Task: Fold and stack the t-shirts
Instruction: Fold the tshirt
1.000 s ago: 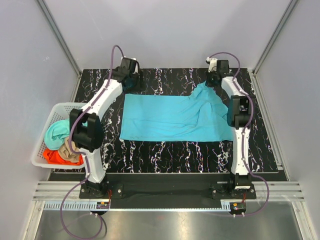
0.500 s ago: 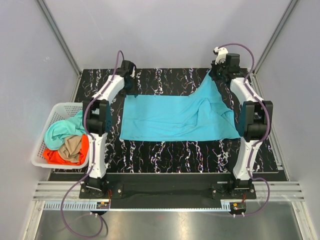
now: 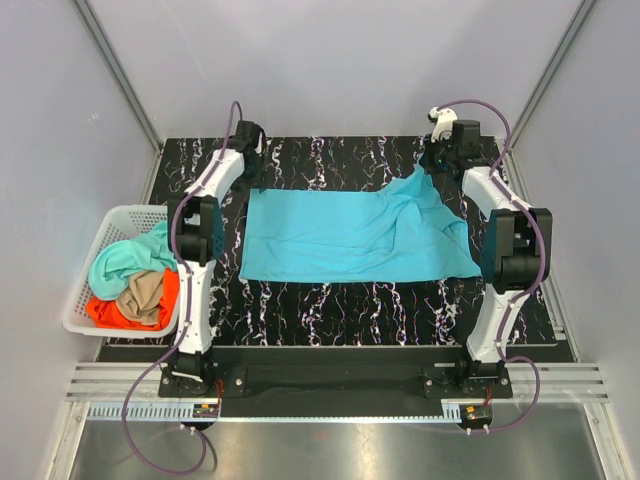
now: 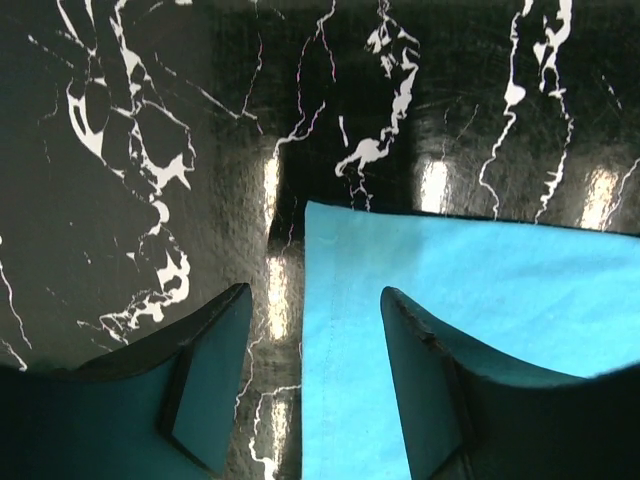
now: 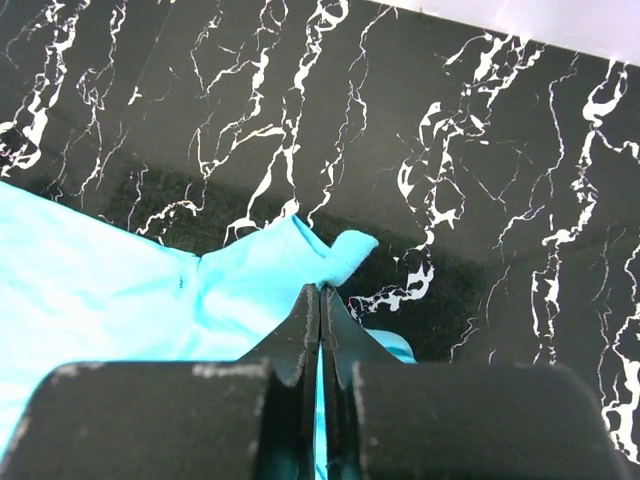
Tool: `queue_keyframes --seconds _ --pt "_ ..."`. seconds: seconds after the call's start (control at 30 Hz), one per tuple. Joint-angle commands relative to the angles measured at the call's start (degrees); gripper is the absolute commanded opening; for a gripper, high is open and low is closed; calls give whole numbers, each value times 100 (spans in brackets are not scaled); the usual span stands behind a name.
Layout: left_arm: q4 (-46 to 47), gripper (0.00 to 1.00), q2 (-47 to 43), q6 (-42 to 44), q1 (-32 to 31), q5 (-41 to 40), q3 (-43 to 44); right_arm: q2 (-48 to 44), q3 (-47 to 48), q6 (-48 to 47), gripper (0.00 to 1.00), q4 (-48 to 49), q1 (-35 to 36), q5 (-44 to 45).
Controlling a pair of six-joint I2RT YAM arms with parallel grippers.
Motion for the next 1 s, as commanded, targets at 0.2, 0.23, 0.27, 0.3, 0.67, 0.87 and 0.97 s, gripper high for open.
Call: queue_keyframes --seconds 0.2,0.23,0.27,0.3,0.67,0.87,0.97 --pt "172 58 344 289 80 279 479 -547 -127 -39 0 257 37 109" --pt "189 58 361 297 80 289 479 -556 -145 -48 0 257 29 118" --pt "128 57 396 315 80 306 548 -582 -154 -66 0 248 37 127" --pt "76 56 493 350 80 237 619 -591 -163 -66 0 240 37 144" --pt "57 12 582 464 88 394 857 -750 -277 -197 0 231 28 241" --pt "215 0 353 350 80 789 655 -837 -356 -338 0 187 37 531" --pt "330 0 107 271 80 764 497 -925 -383 -408 0 152 29 645"
